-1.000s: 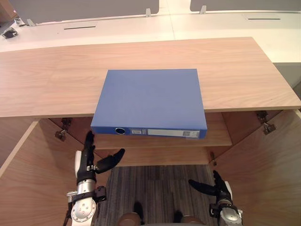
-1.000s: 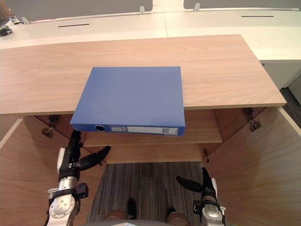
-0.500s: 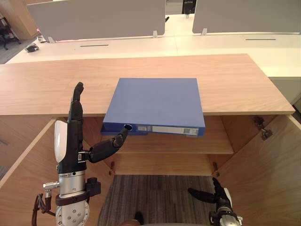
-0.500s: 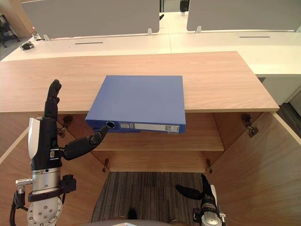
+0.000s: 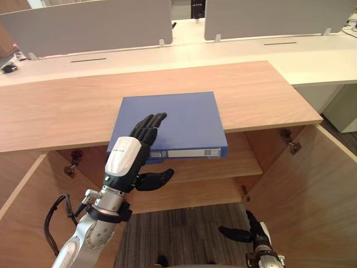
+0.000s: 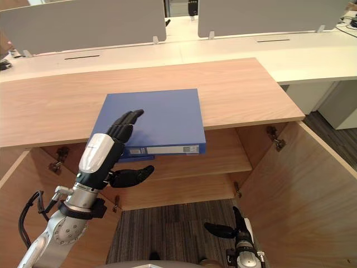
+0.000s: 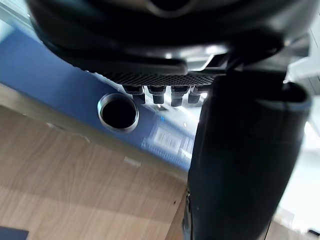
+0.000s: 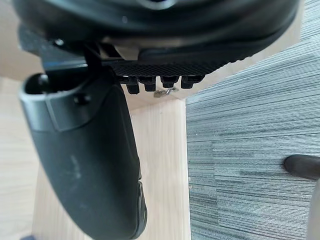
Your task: Walk over to the cabinet, pick up the folder, carry it to the office cabinet, place the folder inside the office cabinet, then close the office cabinet door
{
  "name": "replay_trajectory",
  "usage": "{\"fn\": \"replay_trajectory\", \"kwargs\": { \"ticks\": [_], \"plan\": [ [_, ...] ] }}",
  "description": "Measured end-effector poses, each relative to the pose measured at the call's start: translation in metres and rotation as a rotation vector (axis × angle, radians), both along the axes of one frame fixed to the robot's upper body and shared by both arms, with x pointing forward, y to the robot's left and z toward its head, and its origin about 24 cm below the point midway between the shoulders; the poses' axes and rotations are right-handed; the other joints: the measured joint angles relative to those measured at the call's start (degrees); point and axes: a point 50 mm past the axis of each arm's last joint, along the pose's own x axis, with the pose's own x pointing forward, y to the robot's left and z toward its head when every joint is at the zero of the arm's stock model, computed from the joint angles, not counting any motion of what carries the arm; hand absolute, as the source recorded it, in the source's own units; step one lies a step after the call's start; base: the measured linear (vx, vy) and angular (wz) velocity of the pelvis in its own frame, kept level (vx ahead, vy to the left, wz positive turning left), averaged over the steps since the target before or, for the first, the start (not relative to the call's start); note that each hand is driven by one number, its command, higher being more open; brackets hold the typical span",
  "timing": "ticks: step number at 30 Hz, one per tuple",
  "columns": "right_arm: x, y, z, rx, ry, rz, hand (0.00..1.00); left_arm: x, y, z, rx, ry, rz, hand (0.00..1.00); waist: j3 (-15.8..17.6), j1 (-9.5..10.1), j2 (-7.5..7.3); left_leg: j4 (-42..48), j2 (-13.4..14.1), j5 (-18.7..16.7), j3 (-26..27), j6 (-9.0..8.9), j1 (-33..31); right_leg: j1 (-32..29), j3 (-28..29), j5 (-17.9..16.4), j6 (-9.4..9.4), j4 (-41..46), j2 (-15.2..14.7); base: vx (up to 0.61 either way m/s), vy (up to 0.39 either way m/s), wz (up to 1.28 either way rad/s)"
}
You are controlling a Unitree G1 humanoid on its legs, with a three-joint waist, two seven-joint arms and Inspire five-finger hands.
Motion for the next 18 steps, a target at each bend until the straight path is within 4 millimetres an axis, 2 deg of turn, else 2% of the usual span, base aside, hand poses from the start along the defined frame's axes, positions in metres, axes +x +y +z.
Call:
{"fn": "replay_trajectory", "kwargs": {
  "ticks": [3, 5, 8, 13, 16, 18],
  "plan": [
    [0.0, 0.0, 0.0, 0.003, 0.001, 0.002, 1.0, 0.007, -0.001, 0.0, 0.063, -0.024, 0.018, 0.0, -0.1, 0.0, -0.04, 0.0, 0.1, 0.0, 0.2, 0.0, 0.0, -0.1, 0.2, 0.0, -0.04, 0.0, 0.1, 0.0, -0.008, -0.04],
    [-0.001, 0.001, 0.0, 0.008, 0.003, 0.004, 1.0, 0.014, -0.002, 0.008, 0.081, -0.076, 0.03, 0.0, -0.9, 0.05, -0.11, 0.0, 0.1, 0.0, 0.3, -0.01, -0.1, -0.3, 0.3, 0.0, -0.07, 0.0, 0.2, 0.0, 0.0, 0.0],
    [0.0, 0.002, 0.0, 0.015, 0.002, 0.009, 1.0, 0.015, -0.003, 0.009, 0.1, -0.096, 0.026, 0.0, -1.9, -0.08, -0.15, -0.3, 0.2, -0.1, 0.5, -0.1, -0.1, -0.5, 0.7, 0.1, -0.08, 0.0, 0.2, -0.01, -0.008, -0.05],
    [0.0, 0.002, 0.0, 0.023, -0.003, 0.006, 1.0, 0.015, -0.007, 0.025, 0.05, -0.187, 0.013, 0.0, -2.0, 0.03, -0.23, -0.3, 0.2, -0.1, 0.9, -0.1, -0.1, -0.8, 1.1, 0.2, -0.16, 0.0, 0.3, -0.01, -0.007, -0.04],
    [0.009, 0.005, 0.008, 0.037, -0.06, -0.002, 1.0, 0.008, -0.014, 0.032, 0.019, -0.203, -0.027, 0.0, -2.0, -0.1, -0.23, -0.3, 0.2, -0.1, 1.2, -0.09, -0.2, -0.9, 1.3, 0.6, -0.06, -0.5, 0.5, 0.0, -0.008, -0.06],
    [0.025, 0.009, 0.024, 0.058, -0.172, -0.009, 1.0, -0.002, -0.021, 0.036, -0.028, -0.205, -0.06, 0.0, -2.0, -0.21, -0.25, -0.3, 0.2, -0.1, 1.6, -0.08, -0.6, -1.3, 1.7, 1.1, 0.0, -0.9, 0.6, 0.0, -0.007, -0.09]
  ]
}}
